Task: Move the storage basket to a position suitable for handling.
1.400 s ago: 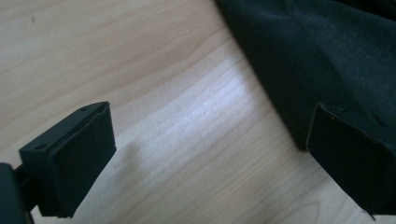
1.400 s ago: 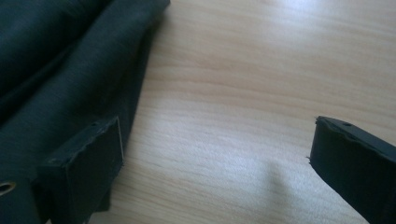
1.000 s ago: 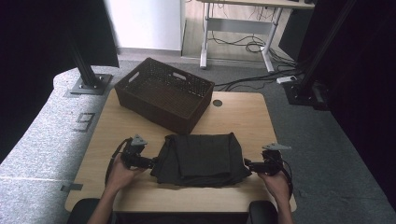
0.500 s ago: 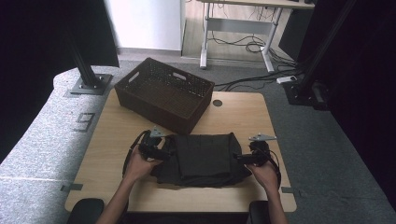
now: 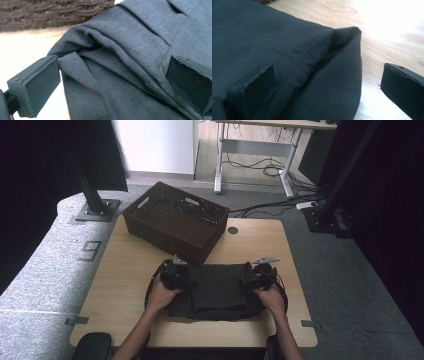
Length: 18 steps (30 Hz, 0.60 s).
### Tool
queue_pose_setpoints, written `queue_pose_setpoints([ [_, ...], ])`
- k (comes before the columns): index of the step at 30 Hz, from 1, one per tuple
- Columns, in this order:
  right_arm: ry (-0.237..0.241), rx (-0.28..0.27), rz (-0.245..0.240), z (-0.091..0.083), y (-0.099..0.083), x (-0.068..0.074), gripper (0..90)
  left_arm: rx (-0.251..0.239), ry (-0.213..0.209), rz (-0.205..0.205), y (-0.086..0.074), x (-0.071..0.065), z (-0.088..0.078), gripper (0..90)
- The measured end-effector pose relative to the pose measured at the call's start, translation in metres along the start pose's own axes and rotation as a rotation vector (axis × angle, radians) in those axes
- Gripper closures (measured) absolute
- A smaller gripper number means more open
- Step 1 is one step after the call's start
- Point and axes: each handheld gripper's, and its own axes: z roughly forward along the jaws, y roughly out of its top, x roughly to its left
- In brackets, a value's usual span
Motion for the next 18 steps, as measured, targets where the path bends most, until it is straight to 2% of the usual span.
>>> queue_pose_setpoints([
  [3, 0.019, 0.048, 0.001, 0.015, -0.006, -0.004, 0.0, 0.031, 0.002, 0.002, -0.001, 0.002, 0.005, 0.0],
  [8, 0.041, 0.06, 0.019, 0.021, -0.01, -0.005, 0.0, 0.052, -0.01, -0.002, -0.001, 0.004, 0.007, 0.0],
  [11, 0.058, 0.071, 0.004, 0.023, -0.012, 0.001, 0.0, 0.057, -0.033, -0.03, -0.005, 0.01, 0.006, 0.0],
  [14, 0.069, 0.067, 0.01, 0.023, -0.013, 0.004, 0.0, 0.063, -0.049, -0.044, -0.008, 0.014, 0.004, 0.0],
  [15, 0.09, 0.066, 0.017, 0.024, -0.015, 0.008, 0.0, 0.065, -0.053, -0.043, -0.011, 0.017, 0.001, 0.0],
  [18, 0.099, 0.059, 0.01, 0.025, -0.016, 0.015, 0.0, 0.074, -0.056, -0.04, -0.016, 0.02, -0.005, 0.0],
])
